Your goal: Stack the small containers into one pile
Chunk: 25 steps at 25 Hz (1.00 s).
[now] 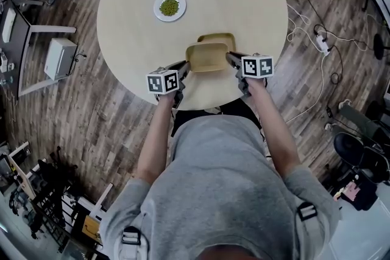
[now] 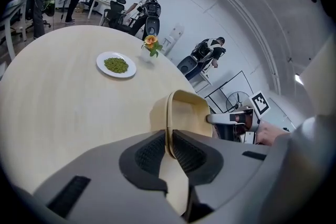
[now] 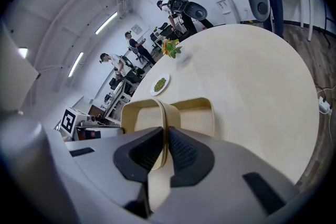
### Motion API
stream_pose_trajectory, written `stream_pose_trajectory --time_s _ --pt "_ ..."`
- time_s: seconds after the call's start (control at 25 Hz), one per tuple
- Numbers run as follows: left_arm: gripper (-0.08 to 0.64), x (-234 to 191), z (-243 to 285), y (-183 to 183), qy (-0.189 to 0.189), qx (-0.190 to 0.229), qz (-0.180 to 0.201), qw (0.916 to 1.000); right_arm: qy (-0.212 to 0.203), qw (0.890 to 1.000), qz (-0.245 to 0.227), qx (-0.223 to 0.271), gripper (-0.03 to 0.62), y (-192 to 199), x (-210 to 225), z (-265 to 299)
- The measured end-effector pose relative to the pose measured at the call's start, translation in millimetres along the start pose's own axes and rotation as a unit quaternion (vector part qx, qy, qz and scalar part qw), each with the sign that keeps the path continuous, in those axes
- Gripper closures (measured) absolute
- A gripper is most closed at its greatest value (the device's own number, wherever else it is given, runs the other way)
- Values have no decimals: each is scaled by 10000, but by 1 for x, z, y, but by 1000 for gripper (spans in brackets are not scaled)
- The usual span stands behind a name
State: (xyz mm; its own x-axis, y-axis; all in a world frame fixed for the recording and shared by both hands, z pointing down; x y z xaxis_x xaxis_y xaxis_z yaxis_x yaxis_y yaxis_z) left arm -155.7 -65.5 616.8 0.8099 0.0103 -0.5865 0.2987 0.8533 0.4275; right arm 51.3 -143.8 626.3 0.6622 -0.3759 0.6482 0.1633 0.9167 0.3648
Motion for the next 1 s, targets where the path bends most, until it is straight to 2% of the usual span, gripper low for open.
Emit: stream_pose_trajectory --time_s 0.28,0.44,0.68,0.84,1.0 --pt "502 13 20 -12 42 17 -146 9999 27 9999 -62 -95 554 -21 19 -4" --pt "502 11 32 -15 -78 -19 -180 9998 14 9998 -67 -195 554 -27 31 -2" --pt "505 4 49 -18 -111 -54 -475 9988 24 9992 188 -361 554 -27 52 9" --pt "505 10 55 -25 -147 -152 -351 9992 3 9989 284 -385 554 -30 60 10" --pt "505 7 61 -26 -202 -210 -402 9988 -43 9985 296 -459 554 -34 65 15"
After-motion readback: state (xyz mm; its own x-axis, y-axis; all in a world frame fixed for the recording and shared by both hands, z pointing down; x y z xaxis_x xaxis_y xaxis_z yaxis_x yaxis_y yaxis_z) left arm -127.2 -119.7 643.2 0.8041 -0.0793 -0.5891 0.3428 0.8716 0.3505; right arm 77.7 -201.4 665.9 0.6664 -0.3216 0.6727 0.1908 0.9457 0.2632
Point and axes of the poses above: the fingertips, and each gripper's own axes: z forward along the fingers, x to its right, y out of its underside, the point moved 4 cm from there along -z, backward along the fingers, and after that the axes turned 1 degree about -y, right-handed, at the moved point
